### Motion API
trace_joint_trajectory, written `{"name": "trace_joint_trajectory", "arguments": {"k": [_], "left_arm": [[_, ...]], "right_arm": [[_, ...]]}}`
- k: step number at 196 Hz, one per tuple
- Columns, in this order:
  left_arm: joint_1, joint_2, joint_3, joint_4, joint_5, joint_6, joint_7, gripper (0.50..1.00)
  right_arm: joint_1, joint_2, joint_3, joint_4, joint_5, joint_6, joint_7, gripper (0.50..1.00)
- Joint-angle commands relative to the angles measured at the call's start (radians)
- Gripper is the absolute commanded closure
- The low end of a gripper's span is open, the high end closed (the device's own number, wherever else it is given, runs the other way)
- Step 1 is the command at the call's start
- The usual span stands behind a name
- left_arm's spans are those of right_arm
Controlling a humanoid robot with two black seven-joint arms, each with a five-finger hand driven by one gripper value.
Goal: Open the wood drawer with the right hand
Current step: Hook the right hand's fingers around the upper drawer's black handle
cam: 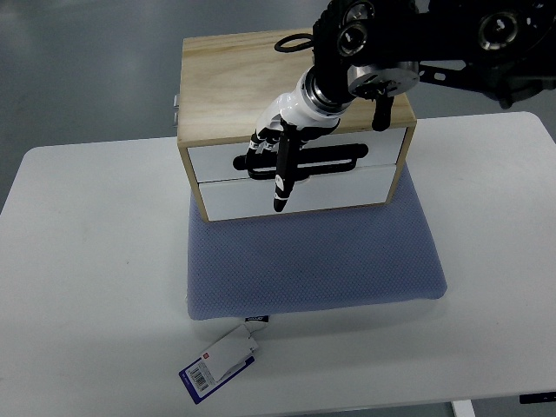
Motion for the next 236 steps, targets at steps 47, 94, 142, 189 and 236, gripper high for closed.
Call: {"name": "trace_joint_trajectory", "arguments": {"k": [47, 94, 142, 189, 236], "left_arm": [[0.000, 0.000, 0.000, 0.001, -0.001, 0.000, 0.000, 0.500], [0.000, 0.000, 0.000, 0.001, -0.001, 0.000, 0.000, 0.500], [0.000, 0.000, 0.000, 0.001, -0.001, 0.000, 0.000, 0.500], [0.000, 0.000, 0.000, 0.001, -0.001, 0.000, 0.000, 0.500], [0.000, 0.000, -0.002, 0.003, -0.001, 0.000, 0.000, 0.500]], "right_arm": [[-0.004, -0.006, -0.059, -0.016, -0.028, 0.007, 0.002, 0.556], [-0.007, -0.006, -0.072, -0.016, -0.033, 0.019, 0.003, 0.556], [-0.032, -0.005, -0.073, -0.018, -0.040, 0.028, 0.003, 0.556], [-0.053, -0.006, -0.073, -0.018, -0.044, 0.031, 0.005, 0.556], [-0.056, -0.005, -0.070, -0.016, -0.040, 0.094, 0.009, 0.556]]}}
